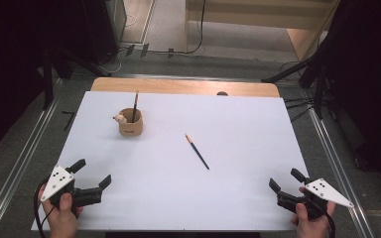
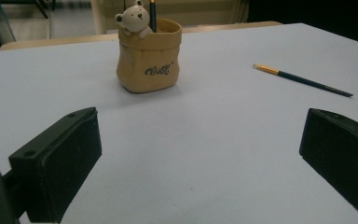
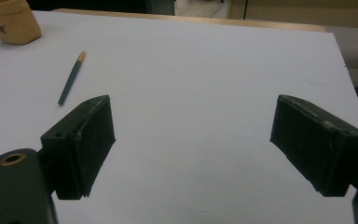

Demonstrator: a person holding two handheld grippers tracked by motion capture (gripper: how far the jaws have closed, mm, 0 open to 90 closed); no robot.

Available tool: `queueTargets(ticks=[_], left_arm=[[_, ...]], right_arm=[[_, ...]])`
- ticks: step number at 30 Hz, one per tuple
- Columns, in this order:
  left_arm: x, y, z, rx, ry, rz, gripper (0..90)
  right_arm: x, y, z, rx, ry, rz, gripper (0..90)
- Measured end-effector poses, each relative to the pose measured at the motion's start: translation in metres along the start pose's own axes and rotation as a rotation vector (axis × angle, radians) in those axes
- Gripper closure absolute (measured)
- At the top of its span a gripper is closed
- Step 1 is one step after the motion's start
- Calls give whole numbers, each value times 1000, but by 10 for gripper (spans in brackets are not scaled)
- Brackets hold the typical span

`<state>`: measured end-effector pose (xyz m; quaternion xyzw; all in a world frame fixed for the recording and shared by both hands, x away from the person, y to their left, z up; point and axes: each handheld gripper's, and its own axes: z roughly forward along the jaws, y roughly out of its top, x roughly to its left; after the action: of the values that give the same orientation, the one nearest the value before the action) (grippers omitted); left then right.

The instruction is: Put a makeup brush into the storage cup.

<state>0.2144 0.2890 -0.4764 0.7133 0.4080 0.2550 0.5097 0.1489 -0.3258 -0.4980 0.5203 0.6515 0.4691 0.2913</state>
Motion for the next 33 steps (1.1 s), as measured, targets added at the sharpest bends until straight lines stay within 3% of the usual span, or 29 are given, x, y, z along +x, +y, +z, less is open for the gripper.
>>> queueTargets(ticks=[9,19,33], left_arm=[[8,-5,-12,-3,18,-4,0],[5,-4,-10,-5,18,0,0],[-4,-6,-5,15,1,37,0]], right_arm=[[2,0,0,2,4,-3,140],[5,3,0,-8,5,-4,140],[19,30,13,9,34,-19,143]])
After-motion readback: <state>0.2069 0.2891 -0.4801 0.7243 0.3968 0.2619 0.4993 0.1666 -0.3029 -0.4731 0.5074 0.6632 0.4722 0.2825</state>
